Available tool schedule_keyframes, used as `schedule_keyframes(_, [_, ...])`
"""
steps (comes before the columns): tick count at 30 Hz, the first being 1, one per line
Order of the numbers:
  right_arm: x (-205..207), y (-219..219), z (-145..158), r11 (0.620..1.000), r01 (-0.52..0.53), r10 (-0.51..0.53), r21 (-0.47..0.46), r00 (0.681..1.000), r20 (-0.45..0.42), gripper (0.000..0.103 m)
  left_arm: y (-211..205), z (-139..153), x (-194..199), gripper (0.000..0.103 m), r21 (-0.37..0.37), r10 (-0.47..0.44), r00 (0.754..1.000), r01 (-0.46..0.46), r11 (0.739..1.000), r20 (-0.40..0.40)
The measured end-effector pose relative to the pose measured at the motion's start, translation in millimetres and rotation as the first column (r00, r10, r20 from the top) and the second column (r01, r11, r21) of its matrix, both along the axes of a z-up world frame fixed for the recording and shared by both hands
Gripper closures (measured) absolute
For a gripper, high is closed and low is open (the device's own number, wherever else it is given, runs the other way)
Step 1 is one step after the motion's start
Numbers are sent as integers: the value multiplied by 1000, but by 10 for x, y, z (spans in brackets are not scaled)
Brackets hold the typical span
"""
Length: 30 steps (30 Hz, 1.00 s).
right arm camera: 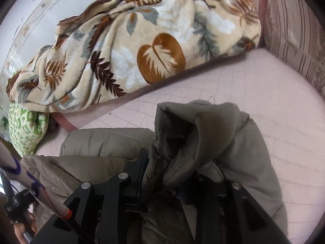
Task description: Fold large clothes
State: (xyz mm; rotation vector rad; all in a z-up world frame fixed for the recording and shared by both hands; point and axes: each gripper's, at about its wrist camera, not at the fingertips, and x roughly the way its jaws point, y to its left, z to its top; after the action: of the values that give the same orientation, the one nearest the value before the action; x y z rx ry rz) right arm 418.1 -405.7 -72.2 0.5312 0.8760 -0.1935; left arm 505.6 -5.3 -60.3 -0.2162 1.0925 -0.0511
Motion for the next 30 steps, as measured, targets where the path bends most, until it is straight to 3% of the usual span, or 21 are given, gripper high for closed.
schedule_keyframes(2, [3,-31,-40,1000,-4,5,30,1000,-3,69,81,146,-52,69,-59,-25,1000,26,998,14])
schedule_keyframes(4, [-16,-55,22,998,-19,19,54,1000,-3,62,231,401,-167,58,-165,-54,997,63,984,56])
schedule_keyframes(6, [-81,-74,174,996,-36,34,77,999,31,43,352,638,-281,36,-240,-56,993,79,967,100])
schedule_keyframes(8, [-190,-80,389,998,-27,22,62,997,73,34,457,915,-440,32,-274,-39,987,81,958,157])
schedule_keyframes(11, [-380,-38,672,1000,24,-23,-11,994,109,11,533,1273,-718,32,-278,-56,980,109,954,191])
schedule_keyframes(14, [-550,85,923,996,39,-29,-77,991,132,11,587,1447,-1159,30,-204,-48,974,95,974,220])
schedule_keyframes(17, [-661,333,1139,989,17,4,-145,990,143,13,673,1335,-1697,26,-147,-5,973,40,988,232])
schedule_keyframes(20, [-641,658,1200,983,-51,73,-175,990,121,34,715,1078,-2111,26,-134,18,974,13,991,227])
schedule_keyframes(24, [-432,1154,1009,968,-156,173,-194,982,72,51,689,655,-2398,26,-120,-14,976,40,992,216])
schedule_keyframes(27, [-171,1445,731,953,-181,192,-241,981,23,51,720,512,-2408,26,-97,-22,971,46,994,236])
schedule_keyframes(30, [181,1582,368,927,-156,148,-340,988,-49,49,811,459,-2334,26,-49,-17,966,31,998,259])
